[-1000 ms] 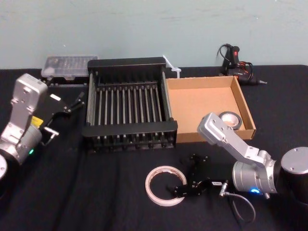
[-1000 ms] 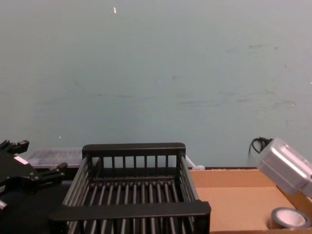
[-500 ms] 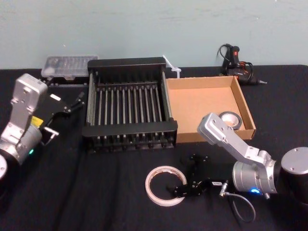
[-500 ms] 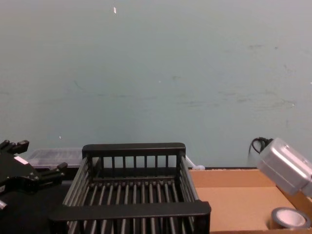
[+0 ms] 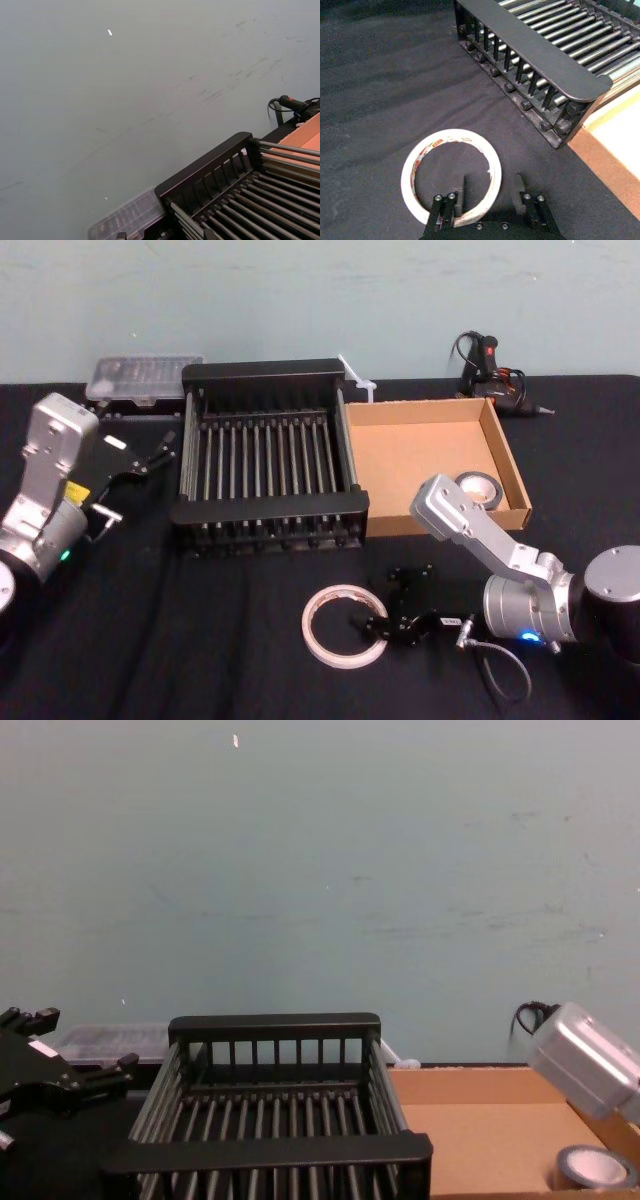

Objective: Pick up the white tape and place it into the black box , Pick up the silver tape and place it into the brown box.

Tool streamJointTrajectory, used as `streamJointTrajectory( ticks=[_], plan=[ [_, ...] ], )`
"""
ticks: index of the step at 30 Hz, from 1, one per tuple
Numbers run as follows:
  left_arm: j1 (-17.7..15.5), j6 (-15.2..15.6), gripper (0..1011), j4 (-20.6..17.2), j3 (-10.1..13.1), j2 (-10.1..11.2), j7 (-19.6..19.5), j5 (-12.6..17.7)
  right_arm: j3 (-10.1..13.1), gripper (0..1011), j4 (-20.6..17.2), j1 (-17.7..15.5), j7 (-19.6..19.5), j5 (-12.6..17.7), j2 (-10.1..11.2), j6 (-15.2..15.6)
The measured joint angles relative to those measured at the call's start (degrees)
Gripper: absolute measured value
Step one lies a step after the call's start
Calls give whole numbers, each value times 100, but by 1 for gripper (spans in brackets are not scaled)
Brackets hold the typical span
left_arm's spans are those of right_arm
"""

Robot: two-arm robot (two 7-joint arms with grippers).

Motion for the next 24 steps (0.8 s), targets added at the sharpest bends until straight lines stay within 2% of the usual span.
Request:
streamJointTrajectory(
  ticks=[2,3,4,6,7,8,14,24],
  plan=[
    [0,0,1001,0,0,0,0,1,0,570,0,0,0,1,0,0],
    [0,0,1001,0,0,0,0,0,0,508,0,0,0,1,0,0],
    [0,0,1001,0,0,0,0,0,0,508,0,0,0,1,0,0],
    [0,0,1001,0,0,0,0,0,0,448,0,0,0,1,0,0],
    [0,0,1001,0,0,0,0,0,0,385,0,0,0,1,0,0],
    [0,0,1001,0,0,0,0,0,0,385,0,0,0,1,0,0],
    [0,0,1001,0,0,0,0,0,0,190,0,0,0,1,0,1],
    [0,0,1001,0,0,0,0,0,0,108,0,0,0,1,0,0]
  ],
)
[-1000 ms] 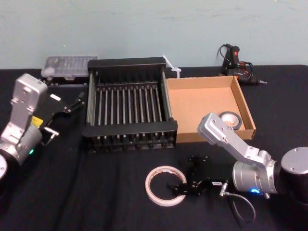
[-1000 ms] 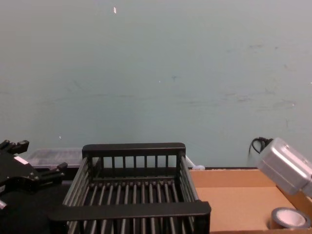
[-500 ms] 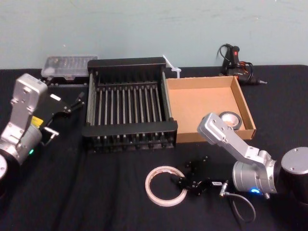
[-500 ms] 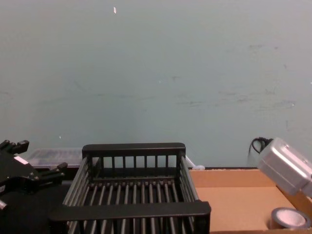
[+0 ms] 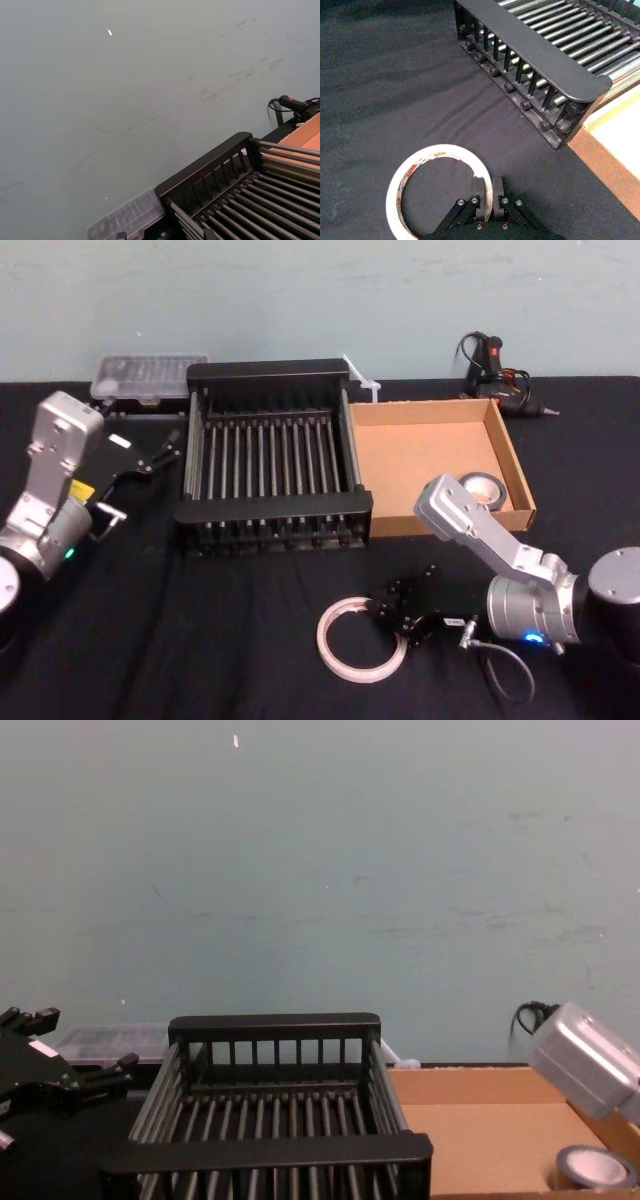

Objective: Pick up the white tape and place it into the black box , Pick up the silver tape and place it into the brown box.

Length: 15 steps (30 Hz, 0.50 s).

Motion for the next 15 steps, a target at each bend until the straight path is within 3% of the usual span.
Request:
streamJointTrajectory(
  ticks=[15],
  plan=[
    [0,0,1001,0,0,0,0,0,22,92,-2,-4,9,17,2,-3]
  ],
)
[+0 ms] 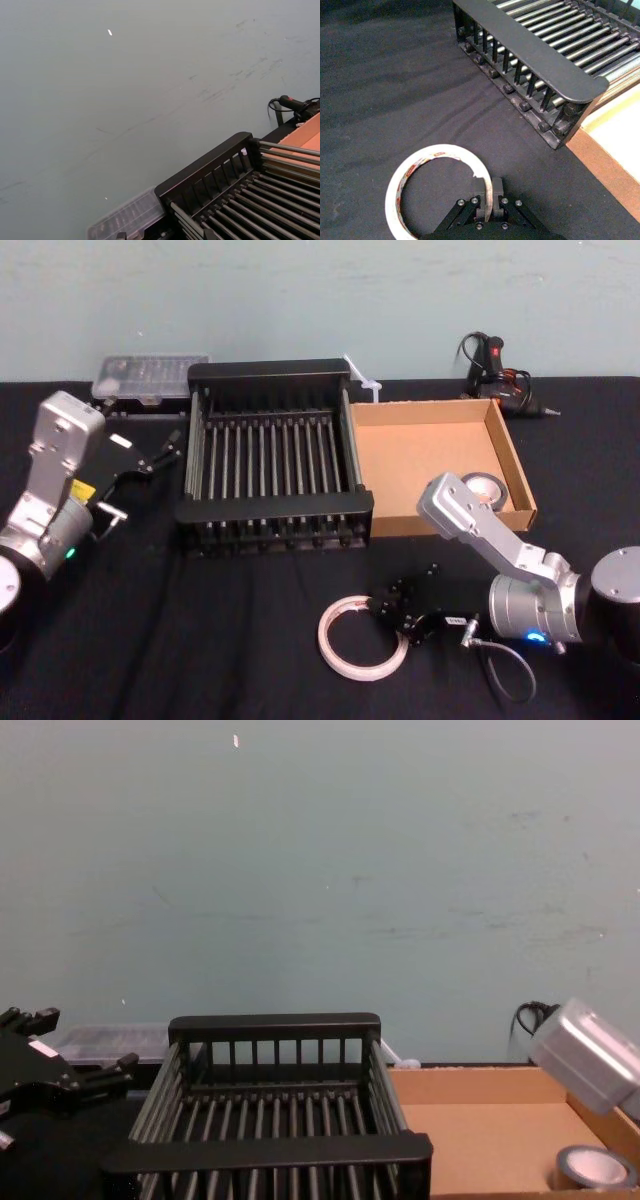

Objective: Pick up the white tape and place it into the black box , Pick up the silver tape and place it into the brown box.

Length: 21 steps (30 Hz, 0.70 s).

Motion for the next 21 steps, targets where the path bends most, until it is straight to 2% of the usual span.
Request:
streamJointTrajectory(
  ticks=[13,21],
  plan=[
    [0,0,1001,0,0,0,0,0,207,92,-178,-98,14,299,97,-46],
    [0,0,1001,0,0,0,0,0,483,92,-445,-210,-102,604,283,-78]
  ],
)
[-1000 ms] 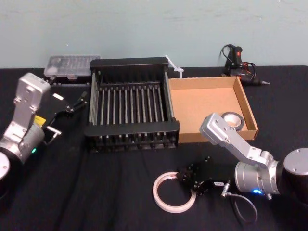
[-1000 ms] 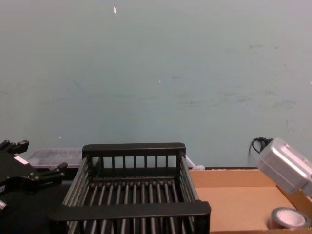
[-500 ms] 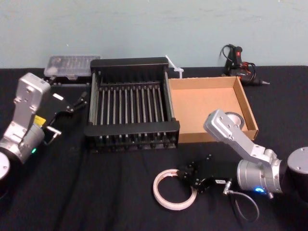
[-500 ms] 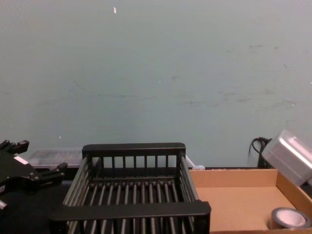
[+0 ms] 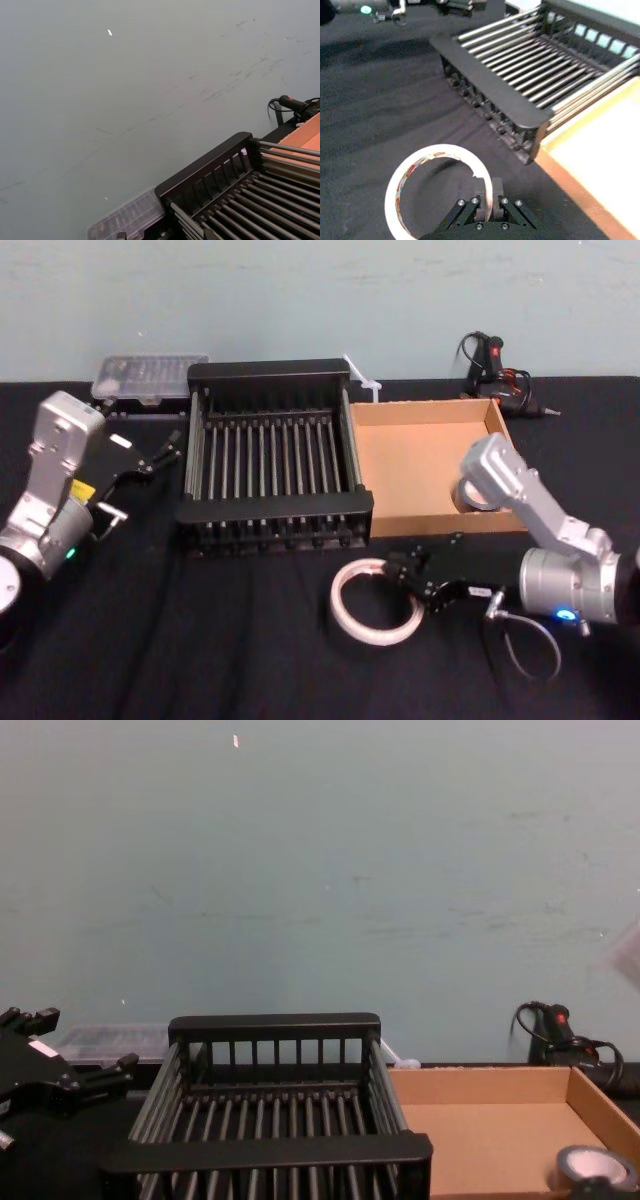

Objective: Pick up the white tape and place it into the black box , Pick up the silver tape and place it into the brown box.

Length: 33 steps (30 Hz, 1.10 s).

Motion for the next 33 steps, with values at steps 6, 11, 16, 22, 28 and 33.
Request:
streamJointTrajectory(
  ticks=[6,11,16,22,28,33],
  plan=[
    [0,0,1001,0,0,0,0,0,239,92,-203,-105,-139,227,161,-55],
    [0,0,1001,0,0,0,0,0,432,92,-333,-172,-282,389,251,-133],
    [0,0,1001,0,0,0,0,0,507,92,-338,-149,-397,452,236,-185],
    [0,0,1001,0,0,0,0,0,493,92,-195,-6,-501,446,124,-203],
    [0,0,1001,0,0,0,0,0,394,92,11,200,-529,373,-21,-182],
    [0,0,1002,0,0,0,0,0,301,92,185,395,-509,290,-138,-159]
  ],
)
